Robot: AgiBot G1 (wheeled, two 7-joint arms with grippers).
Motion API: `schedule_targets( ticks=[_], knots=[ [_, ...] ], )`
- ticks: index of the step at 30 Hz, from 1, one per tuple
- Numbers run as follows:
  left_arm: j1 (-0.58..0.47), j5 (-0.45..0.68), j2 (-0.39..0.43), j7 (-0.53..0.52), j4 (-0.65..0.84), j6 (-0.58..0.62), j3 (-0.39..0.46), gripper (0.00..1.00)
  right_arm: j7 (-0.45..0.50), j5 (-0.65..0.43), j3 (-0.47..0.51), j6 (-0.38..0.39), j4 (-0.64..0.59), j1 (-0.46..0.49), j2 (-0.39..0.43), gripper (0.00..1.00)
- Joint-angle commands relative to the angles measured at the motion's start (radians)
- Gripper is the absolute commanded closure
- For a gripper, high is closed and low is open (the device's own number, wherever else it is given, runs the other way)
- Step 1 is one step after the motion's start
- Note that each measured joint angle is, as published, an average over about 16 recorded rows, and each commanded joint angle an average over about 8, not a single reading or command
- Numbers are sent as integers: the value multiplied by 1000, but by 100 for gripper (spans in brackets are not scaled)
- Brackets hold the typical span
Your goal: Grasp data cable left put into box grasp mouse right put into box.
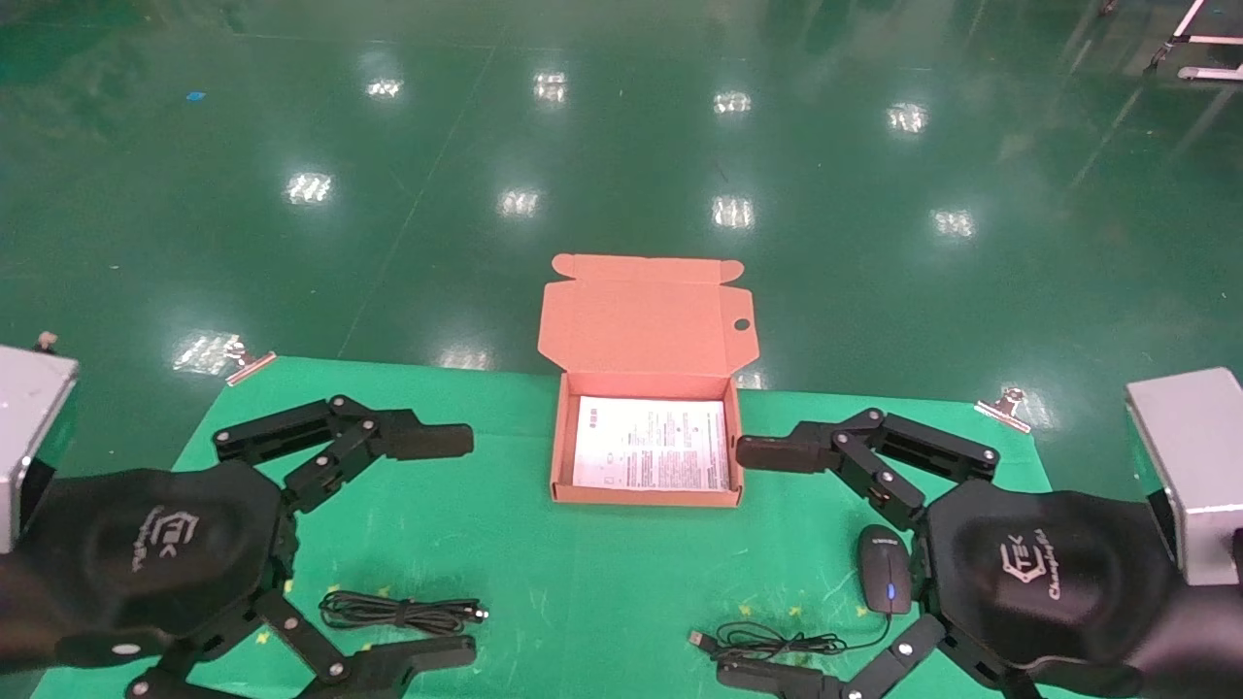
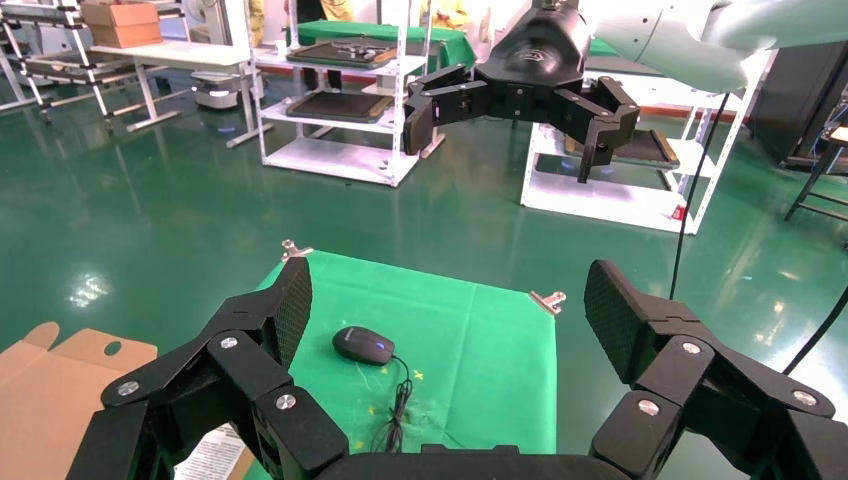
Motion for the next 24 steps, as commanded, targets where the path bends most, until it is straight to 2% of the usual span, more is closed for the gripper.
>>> schedule_targets(
  ticks=[1, 18, 24],
  knots=[
    [0, 0, 0, 0, 0, 0, 0, 0, 0, 0, 0, 0, 0, 0, 0, 0],
    [0, 1, 0, 2, 0, 2, 0, 0, -2, -1, 0, 0, -1, -1, 1, 0],
    [-16, 41, 1, 9, -3, 12, 18, 0, -20, -35, -7, -7, 8, 7, 12, 0]
  ],
)
